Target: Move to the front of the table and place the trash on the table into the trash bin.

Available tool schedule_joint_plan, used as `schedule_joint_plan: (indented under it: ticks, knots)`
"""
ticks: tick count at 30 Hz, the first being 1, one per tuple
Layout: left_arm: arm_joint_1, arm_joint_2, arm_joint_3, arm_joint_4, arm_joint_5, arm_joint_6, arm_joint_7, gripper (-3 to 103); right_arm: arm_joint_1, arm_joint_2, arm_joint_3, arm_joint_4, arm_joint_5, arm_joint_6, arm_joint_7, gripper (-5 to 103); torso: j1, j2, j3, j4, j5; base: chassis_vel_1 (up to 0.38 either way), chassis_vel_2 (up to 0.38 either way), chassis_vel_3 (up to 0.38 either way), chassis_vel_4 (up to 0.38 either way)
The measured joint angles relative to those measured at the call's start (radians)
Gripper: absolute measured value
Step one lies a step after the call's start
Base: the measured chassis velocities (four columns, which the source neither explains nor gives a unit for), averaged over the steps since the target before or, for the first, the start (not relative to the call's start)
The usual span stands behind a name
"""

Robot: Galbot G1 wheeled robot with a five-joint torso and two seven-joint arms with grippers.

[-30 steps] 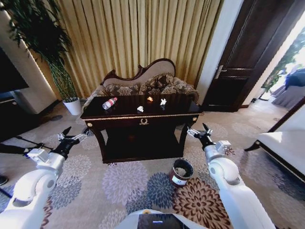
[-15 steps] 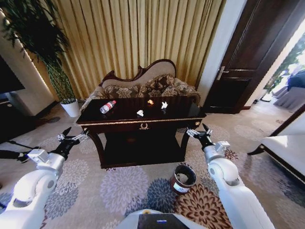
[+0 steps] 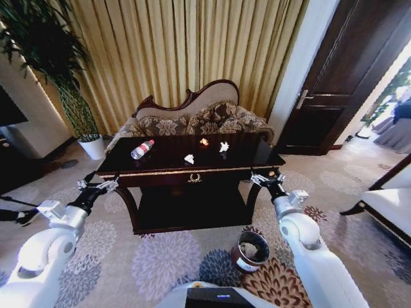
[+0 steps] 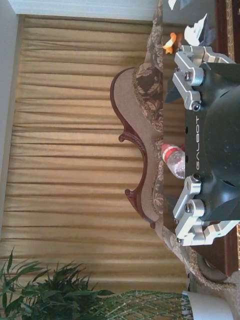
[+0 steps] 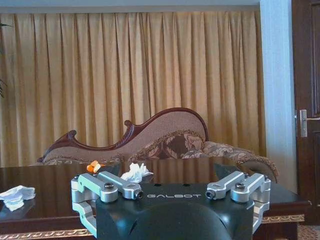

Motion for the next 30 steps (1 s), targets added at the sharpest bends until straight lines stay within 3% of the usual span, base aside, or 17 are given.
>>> schedule_joint_plan:
  ticks: [30]
  knots:
    - [0.006, -0.023, 0.001, -0.015, -0.008, 0.019, 0.007, 100, -0.007, 0.001, -0.002, -0.001, -0.001, 0.015, 0.0, 100, 0.0, 0.0, 0.0, -0.0001, 0.0, -0.032, 0.029, 0.033, -0.033]
